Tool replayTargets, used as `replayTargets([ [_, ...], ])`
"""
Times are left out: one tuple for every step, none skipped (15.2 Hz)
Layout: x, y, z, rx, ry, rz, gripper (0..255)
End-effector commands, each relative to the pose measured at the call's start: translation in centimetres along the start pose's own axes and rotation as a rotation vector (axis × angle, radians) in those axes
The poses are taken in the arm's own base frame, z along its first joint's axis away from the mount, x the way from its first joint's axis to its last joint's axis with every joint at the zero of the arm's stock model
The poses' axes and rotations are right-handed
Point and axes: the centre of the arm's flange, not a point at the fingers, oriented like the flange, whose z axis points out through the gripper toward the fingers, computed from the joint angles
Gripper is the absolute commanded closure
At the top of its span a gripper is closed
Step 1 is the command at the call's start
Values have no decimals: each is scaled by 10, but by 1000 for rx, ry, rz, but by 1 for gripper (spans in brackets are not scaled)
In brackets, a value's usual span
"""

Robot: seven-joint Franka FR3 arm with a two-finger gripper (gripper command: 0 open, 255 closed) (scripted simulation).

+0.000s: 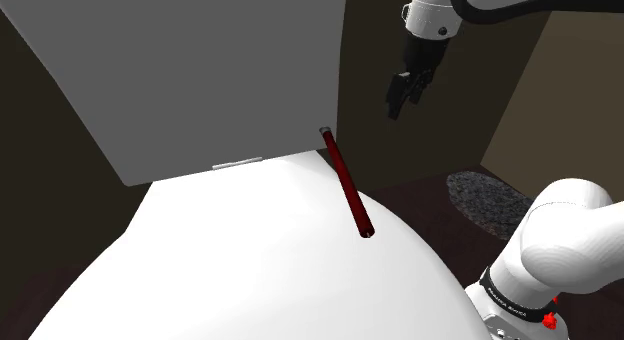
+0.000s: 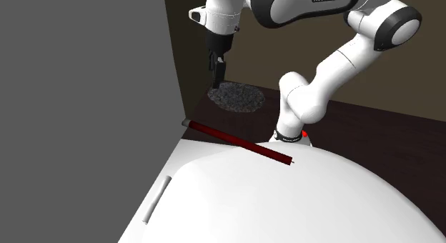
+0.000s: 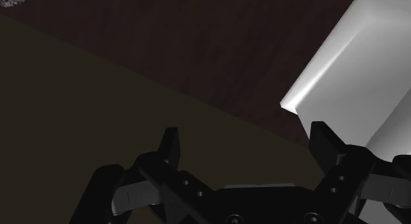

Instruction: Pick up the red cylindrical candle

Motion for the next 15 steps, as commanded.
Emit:
replayTargets([
  [0, 0, 0, 0, 0, 0, 0],
  [-3, -13, -2, -5, -12, 33, 0],
  [-6, -26, -4, -10, -24, 67, 0],
  [-8, -39, -6, -14, -37, 100, 0],
  [-9, -52, -9, -19, -49, 134, 0],
  [-11, -65, -11, -24, -61, 167, 0],
  [-11, -78, -13, -29, -73, 201, 0],
  [-12, -91, -14, -34, -85, 234, 0],
  [-11, -104, -16, -38, -97, 267, 0],
  [-11, -117, -18, -43, -110, 301, 0],
  [-10, -130, -20, -48, -122, 334, 0],
  [-8, -144, -22, -53, -134, 368, 0],
  [-6, -157, -23, -58, -146, 401, 0],
  [-3, -170, -25, -62, -158, 434, 0],
  [-1, -182, -26, -67, -170, 468, 0],
])
